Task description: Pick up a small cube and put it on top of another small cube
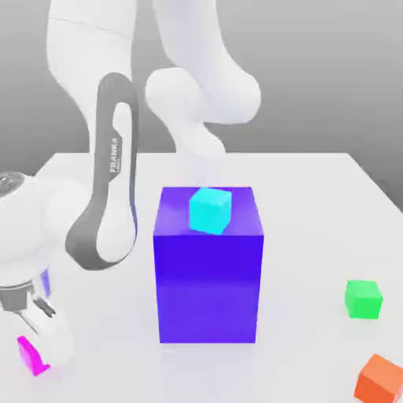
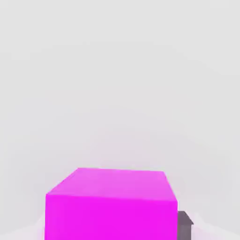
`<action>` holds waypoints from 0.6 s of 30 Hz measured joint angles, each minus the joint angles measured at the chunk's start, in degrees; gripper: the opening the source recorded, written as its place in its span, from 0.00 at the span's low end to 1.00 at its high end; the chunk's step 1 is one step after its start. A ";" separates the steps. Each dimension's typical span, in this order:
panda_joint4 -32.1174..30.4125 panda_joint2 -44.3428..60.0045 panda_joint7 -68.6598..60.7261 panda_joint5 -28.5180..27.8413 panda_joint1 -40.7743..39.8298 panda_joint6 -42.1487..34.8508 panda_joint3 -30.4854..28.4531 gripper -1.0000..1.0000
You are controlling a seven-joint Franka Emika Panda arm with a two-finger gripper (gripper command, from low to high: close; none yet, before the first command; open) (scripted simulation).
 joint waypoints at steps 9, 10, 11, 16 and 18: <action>-5.36 -9.99 -10.01 -6.20 10.21 -4.19 10.57 0.00; -6.03 -10.77 -11.72 -6.61 11.44 -4.27 12.26 0.00; -6.71 -11.55 -13.44 -7.00 12.67 -4.35 13.93 0.00; -10.29 -15.55 -22.36 -8.49 19.23 -4.73 22.20 0.00; -11.75 -17.22 -26.14 -8.88 23.73 -4.90 25.42 0.00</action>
